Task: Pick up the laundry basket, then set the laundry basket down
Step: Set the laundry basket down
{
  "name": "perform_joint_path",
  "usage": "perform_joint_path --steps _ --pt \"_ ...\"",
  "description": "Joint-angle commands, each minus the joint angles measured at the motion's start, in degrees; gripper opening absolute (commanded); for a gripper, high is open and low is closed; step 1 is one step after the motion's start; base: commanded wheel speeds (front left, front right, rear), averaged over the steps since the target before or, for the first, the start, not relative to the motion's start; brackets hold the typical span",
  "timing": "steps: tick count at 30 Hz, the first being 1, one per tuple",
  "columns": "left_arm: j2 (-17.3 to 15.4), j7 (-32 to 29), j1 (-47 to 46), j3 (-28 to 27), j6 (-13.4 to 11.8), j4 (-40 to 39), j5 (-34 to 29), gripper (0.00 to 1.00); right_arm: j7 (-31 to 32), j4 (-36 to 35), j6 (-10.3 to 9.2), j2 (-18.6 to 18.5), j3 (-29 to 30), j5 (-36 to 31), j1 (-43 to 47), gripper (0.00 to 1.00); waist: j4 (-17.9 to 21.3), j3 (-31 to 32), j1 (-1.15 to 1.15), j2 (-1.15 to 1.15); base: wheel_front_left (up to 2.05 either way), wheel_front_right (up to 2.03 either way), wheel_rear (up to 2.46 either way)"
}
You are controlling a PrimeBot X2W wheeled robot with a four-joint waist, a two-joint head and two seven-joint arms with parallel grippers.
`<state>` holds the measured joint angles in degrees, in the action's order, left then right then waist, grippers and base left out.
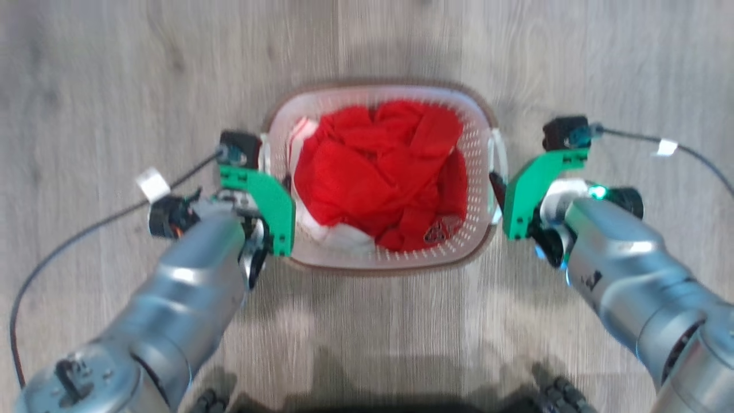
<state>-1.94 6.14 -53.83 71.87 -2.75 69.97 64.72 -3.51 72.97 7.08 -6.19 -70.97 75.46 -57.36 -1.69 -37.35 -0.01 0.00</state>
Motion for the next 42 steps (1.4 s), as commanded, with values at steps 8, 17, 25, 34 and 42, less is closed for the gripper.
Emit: perform_joint_path --steps 8,17,25,34,42 --pt "-0.9 3.4 6.0 0.3 0.5 0.9 0.0 1.0 -3.0 -2.8 0.41 -0.5 0.3 1.3 7.4 1.0 0.1 14.7 0.01 0.0 0.0 0.0 0.0" --pt "-0.9 8.5 8.5 -0.7 0.2 -0.1 -1.0 1.0 -11.2 -7.2 0.41 -2.0 1.6 0.0 10.5 1.0 0.9 26.8 0.01 0.0 0.0 0.0 0.0" --pt "-6.9 8.8 8.6 -18.0 -6.9 -18.6 -15.2 1.0 -11.5 -17.6 0.41 -6.2 22.6 -16.7 11.5 1.0 2.3 33.2 0.01 0.0 0.0 0.0 0.0" --pt "-8.9 8.9 23.7 -42.7 -12.1 -47.2 -39.0 1.0 -11.5 -42.2 0.41 -4.0 54.4 -48.6 26.5 1.0 3.1 35.9 0.01 0.0 0.0 0.0 0.0" --pt "-4.9 8.9 37.0 -54.3 -11.4 -64.7 -51.9 1.0 -11.5 -64.6 0.41 2.3 64.8 -65.8 40.9 1.0 2.9 35.9 0.01 0.0 0.0 0.0 0.0"
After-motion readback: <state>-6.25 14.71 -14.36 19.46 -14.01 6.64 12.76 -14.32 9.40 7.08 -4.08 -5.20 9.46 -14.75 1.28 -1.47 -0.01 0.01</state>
